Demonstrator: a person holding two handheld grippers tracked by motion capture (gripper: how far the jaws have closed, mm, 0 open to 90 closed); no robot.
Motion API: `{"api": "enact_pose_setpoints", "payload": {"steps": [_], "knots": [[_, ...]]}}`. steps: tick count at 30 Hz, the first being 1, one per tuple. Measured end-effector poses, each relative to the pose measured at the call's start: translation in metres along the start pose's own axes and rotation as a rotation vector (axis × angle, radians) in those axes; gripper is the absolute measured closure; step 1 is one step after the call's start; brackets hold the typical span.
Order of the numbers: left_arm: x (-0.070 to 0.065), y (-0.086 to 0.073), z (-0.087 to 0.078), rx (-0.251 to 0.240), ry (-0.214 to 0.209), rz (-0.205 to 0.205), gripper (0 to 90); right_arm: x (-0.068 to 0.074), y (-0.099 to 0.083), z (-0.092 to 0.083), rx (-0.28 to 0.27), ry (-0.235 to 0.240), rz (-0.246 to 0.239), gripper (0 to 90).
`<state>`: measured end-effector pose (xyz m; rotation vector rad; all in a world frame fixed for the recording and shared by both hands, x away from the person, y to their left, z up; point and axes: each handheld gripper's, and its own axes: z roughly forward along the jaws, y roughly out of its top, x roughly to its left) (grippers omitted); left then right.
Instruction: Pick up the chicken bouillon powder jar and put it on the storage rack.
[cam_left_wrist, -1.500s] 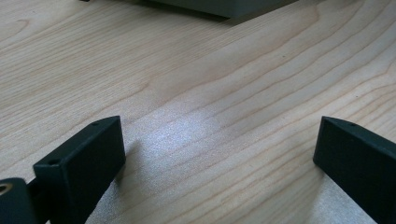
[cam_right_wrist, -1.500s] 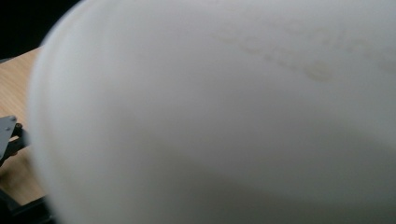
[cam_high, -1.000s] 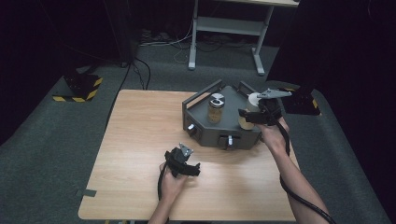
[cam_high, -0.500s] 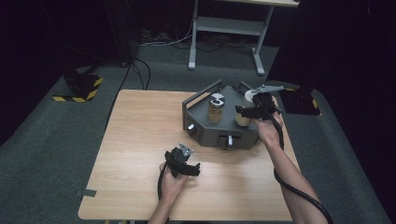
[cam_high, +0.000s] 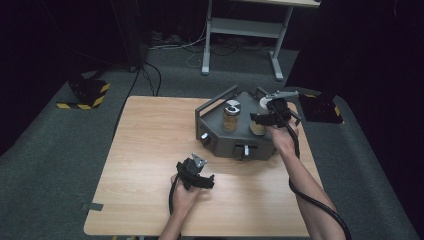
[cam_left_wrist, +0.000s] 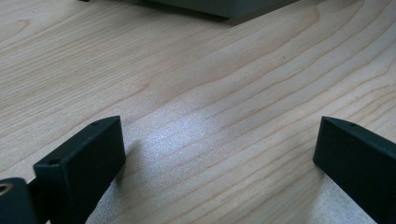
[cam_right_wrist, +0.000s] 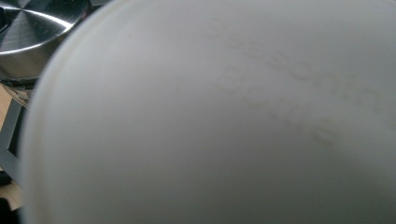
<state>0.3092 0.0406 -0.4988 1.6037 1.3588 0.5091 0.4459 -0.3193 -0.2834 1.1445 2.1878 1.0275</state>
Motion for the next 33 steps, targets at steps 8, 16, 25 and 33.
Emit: {"api": "enact_pose_setpoints", "payload": {"steps": [8, 16, 25, 33], "knots": [[0.0001, 0.0001, -0.0001, 0.001, 0.000, 0.000, 2.1, 0.0031, 0.0037, 0.0030, 0.009, -0.004, -0.006, 33.1], [-0.0002, -0.0005, 0.0002, -0.004, -0.001, -0.004, 2.2, 0.0043, 0.0044, 0.0041, 0.009, -0.008, -0.012, 33.0], [0.0001, 0.0003, -0.0002, 0.002, 0.001, 0.002, 2.2, 0.0023, 0.0009, 0.0040, -0.002, 0.000, -0.007, 31.4], [-0.0002, -0.0003, 0.0001, -0.002, 0.000, -0.002, 2.2, 0.0027, -0.0025, -0.0028, -0.020, -0.019, -0.001, 14.8]]}}
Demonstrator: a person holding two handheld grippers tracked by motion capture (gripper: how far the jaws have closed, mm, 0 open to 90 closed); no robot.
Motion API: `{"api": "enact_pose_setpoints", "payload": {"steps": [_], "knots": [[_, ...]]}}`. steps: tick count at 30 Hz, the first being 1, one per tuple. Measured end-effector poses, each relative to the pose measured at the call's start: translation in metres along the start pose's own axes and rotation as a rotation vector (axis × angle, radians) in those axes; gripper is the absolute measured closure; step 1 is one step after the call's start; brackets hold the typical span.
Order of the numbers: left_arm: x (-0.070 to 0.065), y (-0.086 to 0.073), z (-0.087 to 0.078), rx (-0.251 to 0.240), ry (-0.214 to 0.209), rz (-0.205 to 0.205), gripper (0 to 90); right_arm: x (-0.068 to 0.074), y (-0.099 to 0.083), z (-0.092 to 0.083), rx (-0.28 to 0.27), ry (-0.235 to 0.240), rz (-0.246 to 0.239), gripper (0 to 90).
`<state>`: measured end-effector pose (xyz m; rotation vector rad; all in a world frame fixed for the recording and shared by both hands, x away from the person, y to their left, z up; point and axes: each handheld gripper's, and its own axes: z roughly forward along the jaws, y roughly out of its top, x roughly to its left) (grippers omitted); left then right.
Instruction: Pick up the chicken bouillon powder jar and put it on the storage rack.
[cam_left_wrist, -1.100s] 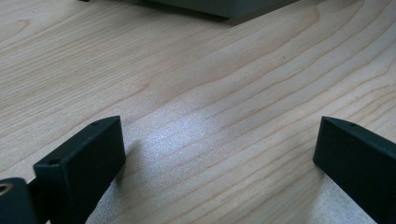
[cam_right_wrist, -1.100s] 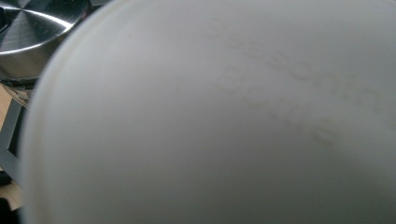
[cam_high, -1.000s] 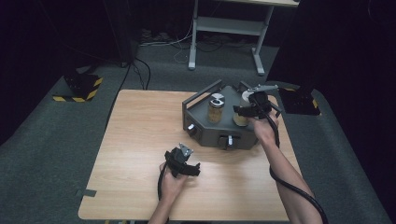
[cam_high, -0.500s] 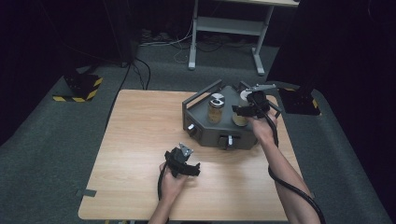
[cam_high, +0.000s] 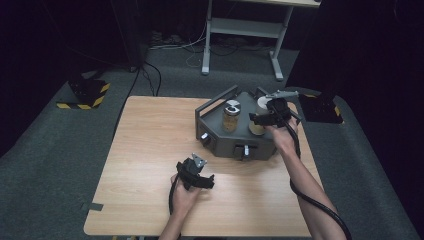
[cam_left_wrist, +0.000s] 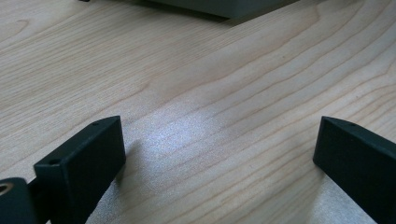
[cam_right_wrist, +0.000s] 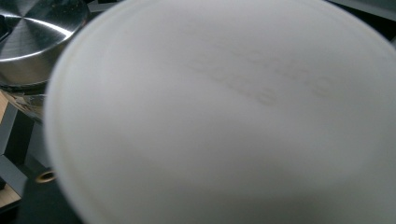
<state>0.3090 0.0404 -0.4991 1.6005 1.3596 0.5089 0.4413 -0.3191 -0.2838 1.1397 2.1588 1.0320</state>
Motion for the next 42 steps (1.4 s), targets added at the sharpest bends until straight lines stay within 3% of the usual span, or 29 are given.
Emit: {"api": "enact_pose_setpoints", "payload": {"steps": [10, 25, 35, 42], "knots": [[0.000, 0.000, 0.000, 0.001, 0.000, 0.001, 2.2, -0.002, -0.008, -0.004, -0.018, 0.019, -0.010, 10.4], [0.000, 0.000, 0.000, 0.001, 0.000, 0.002, 2.2, -0.006, -0.024, -0.022, -0.046, 0.025, -0.029, 10.1], [0.000, 0.000, 0.000, 0.001, 0.000, 0.004, 2.2, -0.014, -0.049, -0.037, -0.052, 0.032, -0.031, 10.3], [0.000, 0.000, 0.000, 0.003, 0.001, 0.005, 2.2, -0.021, -0.077, -0.053, -0.076, 0.037, -0.021, 10.3]]}}
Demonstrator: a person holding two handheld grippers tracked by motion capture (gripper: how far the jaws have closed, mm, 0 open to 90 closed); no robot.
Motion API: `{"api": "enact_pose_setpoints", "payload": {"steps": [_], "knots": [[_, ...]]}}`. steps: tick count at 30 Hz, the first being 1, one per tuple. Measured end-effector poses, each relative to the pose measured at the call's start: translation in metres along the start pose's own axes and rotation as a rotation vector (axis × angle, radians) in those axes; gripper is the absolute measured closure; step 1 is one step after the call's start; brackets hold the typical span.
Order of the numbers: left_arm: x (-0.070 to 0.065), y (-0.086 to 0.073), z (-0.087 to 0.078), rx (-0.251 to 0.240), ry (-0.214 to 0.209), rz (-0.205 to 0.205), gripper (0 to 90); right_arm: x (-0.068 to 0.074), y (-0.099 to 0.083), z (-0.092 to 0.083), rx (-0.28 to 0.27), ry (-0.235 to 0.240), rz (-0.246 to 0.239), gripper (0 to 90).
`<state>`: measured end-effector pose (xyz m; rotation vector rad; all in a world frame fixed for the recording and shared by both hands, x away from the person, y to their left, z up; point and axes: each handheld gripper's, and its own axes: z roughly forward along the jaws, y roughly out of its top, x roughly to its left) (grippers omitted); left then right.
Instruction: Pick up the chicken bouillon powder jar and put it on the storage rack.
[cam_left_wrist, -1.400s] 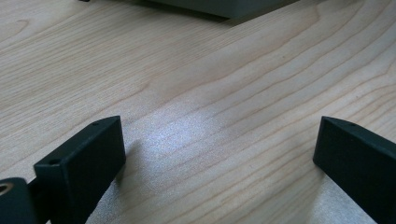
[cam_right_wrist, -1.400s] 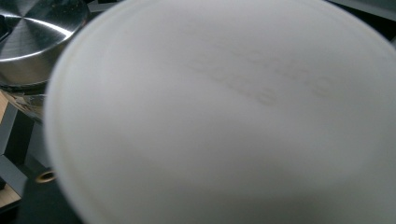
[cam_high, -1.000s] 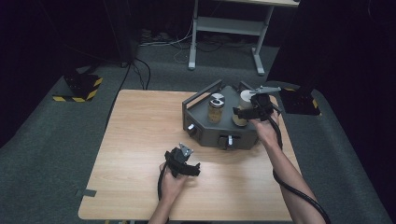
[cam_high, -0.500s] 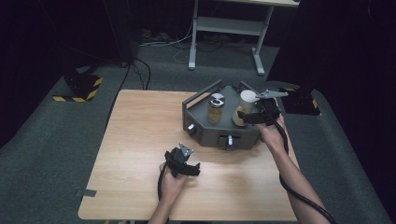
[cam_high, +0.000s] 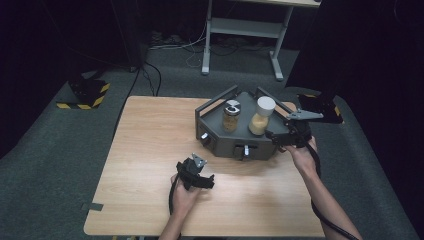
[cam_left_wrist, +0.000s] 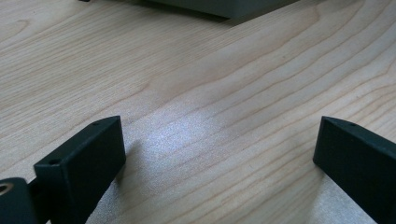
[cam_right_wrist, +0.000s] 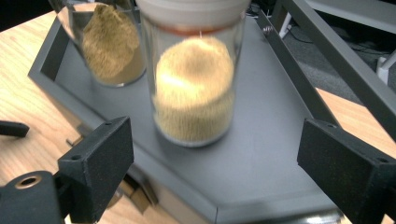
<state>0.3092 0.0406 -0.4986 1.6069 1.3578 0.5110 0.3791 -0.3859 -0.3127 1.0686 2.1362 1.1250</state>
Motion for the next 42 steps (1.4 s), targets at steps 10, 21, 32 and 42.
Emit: {"api": "enact_pose_setpoints", "payload": {"steps": [10, 21, 32, 42], "knots": [[0.000, -0.001, 0.000, -0.003, -0.001, -0.004, 2.2, 0.009, -0.052, -0.020, -0.045, -0.019, 0.002, 10.5], [0.000, 0.000, 0.000, -0.003, 0.000, -0.004, 2.2, 0.025, -0.106, -0.020, -0.021, -0.026, 0.019, 10.8], [0.000, 0.000, 0.000, 0.001, 0.001, 0.001, 2.2, 0.032, -0.139, 0.006, 0.055, -0.053, 0.045, 11.2], [0.000, 0.000, 0.000, 0.000, 0.001, 0.000, 2.2, 0.035, -0.151, 0.016, 0.089, -0.064, 0.077, 11.1]]}}
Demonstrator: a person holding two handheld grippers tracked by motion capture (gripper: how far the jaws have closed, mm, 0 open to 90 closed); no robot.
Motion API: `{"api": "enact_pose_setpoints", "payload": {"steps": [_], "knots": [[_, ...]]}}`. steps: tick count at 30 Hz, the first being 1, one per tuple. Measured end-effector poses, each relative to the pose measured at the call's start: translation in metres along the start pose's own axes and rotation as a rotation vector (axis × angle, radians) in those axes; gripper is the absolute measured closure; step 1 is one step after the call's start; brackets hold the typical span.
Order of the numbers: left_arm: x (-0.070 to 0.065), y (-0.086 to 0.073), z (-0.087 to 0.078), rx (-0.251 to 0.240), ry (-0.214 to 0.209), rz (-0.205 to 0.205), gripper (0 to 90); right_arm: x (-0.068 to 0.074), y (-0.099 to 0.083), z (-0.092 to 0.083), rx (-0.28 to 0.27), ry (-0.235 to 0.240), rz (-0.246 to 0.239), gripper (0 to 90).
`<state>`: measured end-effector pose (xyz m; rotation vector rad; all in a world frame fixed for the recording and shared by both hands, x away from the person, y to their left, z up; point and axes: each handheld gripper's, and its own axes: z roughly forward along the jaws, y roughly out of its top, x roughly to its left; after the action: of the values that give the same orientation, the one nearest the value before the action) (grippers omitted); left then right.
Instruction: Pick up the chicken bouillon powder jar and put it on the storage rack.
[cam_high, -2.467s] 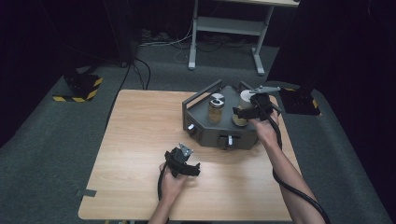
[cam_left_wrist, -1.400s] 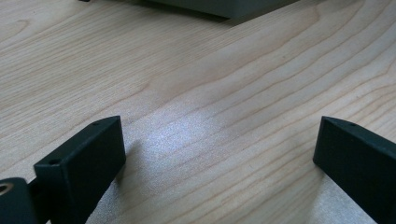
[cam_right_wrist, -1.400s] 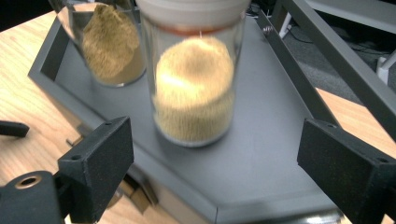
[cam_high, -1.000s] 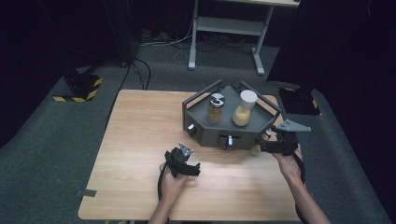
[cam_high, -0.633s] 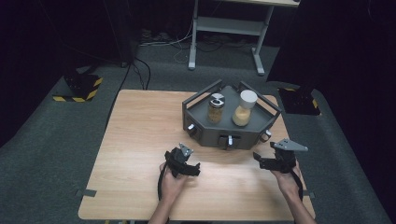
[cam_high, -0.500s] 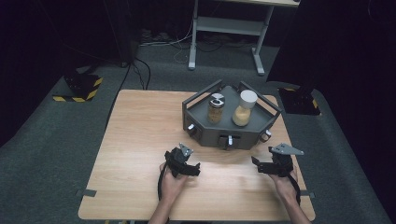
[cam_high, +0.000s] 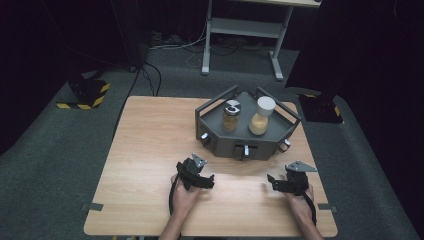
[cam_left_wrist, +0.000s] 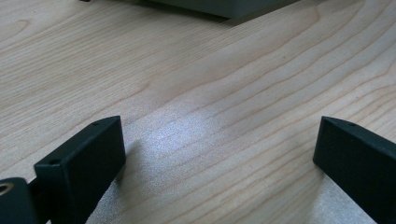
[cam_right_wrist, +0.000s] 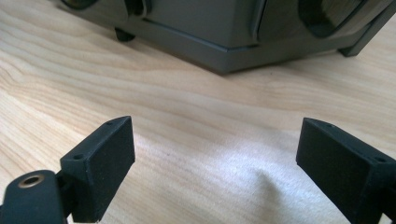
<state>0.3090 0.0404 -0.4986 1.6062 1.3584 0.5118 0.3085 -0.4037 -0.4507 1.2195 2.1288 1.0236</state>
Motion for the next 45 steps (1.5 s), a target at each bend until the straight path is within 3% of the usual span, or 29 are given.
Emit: {"api": "enact_pose_setpoints", "payload": {"steps": [18, 45], "knots": [[0.0000, -0.0001, 0.0000, 0.000, 0.000, 0.000, 2.3, 0.0054, 0.0011, 0.0079, 0.069, -0.001, -0.007, 10.6], [-0.0005, -0.0008, 0.0001, -0.004, 0.001, -0.004, 2.3, 0.0027, 0.0016, 0.0084, 0.073, 0.007, 0.010, 10.2]]}}
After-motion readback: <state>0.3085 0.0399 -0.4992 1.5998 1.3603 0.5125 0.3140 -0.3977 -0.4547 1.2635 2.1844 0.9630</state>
